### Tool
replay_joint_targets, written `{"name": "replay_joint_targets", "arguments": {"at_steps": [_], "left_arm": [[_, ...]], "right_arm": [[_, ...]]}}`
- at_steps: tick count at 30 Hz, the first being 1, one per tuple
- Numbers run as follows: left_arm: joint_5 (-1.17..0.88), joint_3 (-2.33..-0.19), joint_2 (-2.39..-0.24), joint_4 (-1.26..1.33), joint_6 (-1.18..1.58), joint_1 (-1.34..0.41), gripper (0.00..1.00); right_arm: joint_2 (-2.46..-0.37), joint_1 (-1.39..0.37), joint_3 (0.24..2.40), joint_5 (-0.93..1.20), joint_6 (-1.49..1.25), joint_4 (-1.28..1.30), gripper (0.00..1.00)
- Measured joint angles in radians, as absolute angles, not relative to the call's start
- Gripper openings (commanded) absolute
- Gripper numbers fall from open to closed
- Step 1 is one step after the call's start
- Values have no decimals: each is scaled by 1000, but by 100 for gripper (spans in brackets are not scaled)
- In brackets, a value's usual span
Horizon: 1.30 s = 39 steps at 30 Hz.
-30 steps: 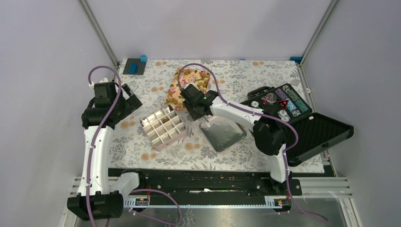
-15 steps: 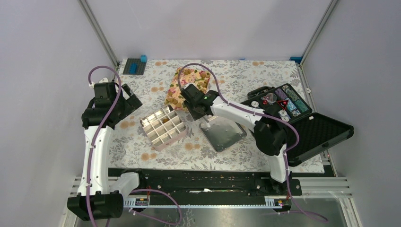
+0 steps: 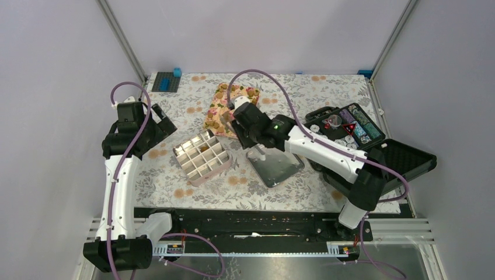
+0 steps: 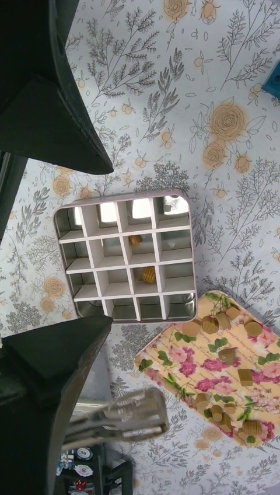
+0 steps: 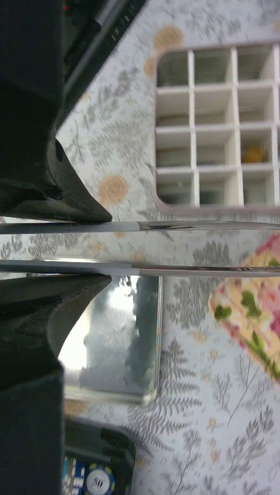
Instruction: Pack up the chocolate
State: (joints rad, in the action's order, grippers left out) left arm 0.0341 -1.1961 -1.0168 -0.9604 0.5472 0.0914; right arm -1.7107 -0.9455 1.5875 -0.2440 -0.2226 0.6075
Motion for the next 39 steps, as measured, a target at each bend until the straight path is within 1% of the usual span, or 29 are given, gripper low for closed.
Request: {"name": "replay_joint_targets", "arguments": {"at_steps": [8,23,28,30,31,33,37,39], "left_arm": [[20,-1181,-1016,-947,548,91,99],[18,-1169,-1003,-946,549,92,99],[18,-1169,-1003,-946,549,92,99],[18,-1169,-1003,-946,549,92,99],[18,-1169,-1003,-946,549,92,99],[18,-1169,-1003,-946,549,92,99],[18,-1169,-1003,-946,549,92,99],[18,-1169,-1003,-946,549,92,99]], "right_arm": [[-1698,-1103,1573,-197,-244,614,29],[-1770,-1129,1560,-154,-255,619,32],[-1782,-1132,1558,-146,-255,617,36],[-1788,-1132,1557,-143,-255,617,42],[-1791,-1132,1557,-141,-255,617,47],[-1794,-1132,1557,-138,-259,616,52],[-1799,-1134,1557,-138,-258,616,52],[-1800,-1136,1557,-138,-258,616,48]]}}
